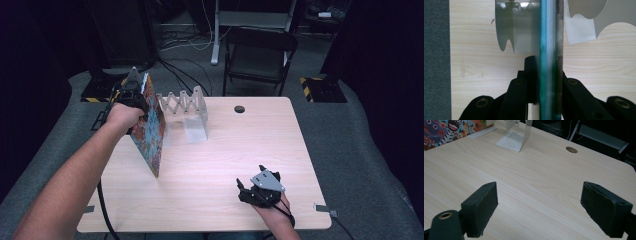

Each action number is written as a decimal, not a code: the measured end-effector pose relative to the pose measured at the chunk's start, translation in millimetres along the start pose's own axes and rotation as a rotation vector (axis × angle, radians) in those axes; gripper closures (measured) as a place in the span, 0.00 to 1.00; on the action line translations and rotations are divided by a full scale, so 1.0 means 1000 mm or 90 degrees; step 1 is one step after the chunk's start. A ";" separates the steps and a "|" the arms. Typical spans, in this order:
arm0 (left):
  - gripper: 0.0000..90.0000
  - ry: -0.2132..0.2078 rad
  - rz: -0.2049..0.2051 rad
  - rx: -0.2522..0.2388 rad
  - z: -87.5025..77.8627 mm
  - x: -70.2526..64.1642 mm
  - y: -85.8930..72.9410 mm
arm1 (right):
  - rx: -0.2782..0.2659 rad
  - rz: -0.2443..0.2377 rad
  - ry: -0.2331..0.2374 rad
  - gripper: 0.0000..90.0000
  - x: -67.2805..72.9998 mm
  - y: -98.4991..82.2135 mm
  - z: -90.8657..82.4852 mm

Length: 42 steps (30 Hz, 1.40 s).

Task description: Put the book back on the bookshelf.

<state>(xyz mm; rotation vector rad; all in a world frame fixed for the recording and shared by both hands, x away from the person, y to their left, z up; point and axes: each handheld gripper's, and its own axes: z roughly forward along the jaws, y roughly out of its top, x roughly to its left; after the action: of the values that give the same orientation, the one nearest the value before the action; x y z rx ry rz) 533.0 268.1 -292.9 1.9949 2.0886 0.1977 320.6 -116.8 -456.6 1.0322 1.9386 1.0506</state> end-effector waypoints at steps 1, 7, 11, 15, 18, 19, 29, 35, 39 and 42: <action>0.90 -0.003 0.000 0.001 0.000 0.001 0.000 | -0.002 -0.001 0.002 0.15 0.000 0.000 0.000; 0.89 -0.021 -0.023 0.013 -0.002 0.011 0.002 | -0.003 0.004 0.000 0.15 -0.001 0.000 -0.001; 0.87 -0.026 -0.023 0.013 -0.005 0.015 0.001 | -0.004 0.002 -0.001 0.15 -0.001 0.000 -0.002; 0.82 -0.025 -0.020 0.010 -0.006 0.020 0.001 | -0.002 0.002 -0.001 0.15 0.000 0.000 -0.002; 0.75 -0.043 -0.016 0.008 -0.006 0.022 0.000 | 0.000 0.006 -0.002 0.15 0.000 -0.001 -0.001; 0.70 -0.047 -0.011 0.006 -0.007 0.023 0.000 | 0.001 0.003 -0.002 0.15 -0.001 -0.001 -0.001; 0.37 -0.050 0.000 -0.001 -0.004 0.026 -0.002 | 0.006 0.002 0.003 0.14 0.000 -0.003 0.000; 0.22 -0.042 0.011 0.000 -0.008 0.030 -0.001 | 0.007 0.000 0.006 0.14 0.001 -0.003 0.000; 0.16 -0.039 0.008 -0.002 -0.008 0.030 -0.002 | 0.007 -0.002 0.005 0.14 0.002 -0.003 0.001; 0.12 -0.034 0.014 -0.010 -0.008 0.030 -0.002 | 0.009 -0.002 0.005 0.14 0.003 -0.003 0.000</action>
<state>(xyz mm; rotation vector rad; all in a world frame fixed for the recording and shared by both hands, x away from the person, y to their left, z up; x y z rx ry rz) 527.4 298.2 -287.9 1.9934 2.0264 0.1623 318.7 -115.5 -460.3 1.0330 1.9560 1.0431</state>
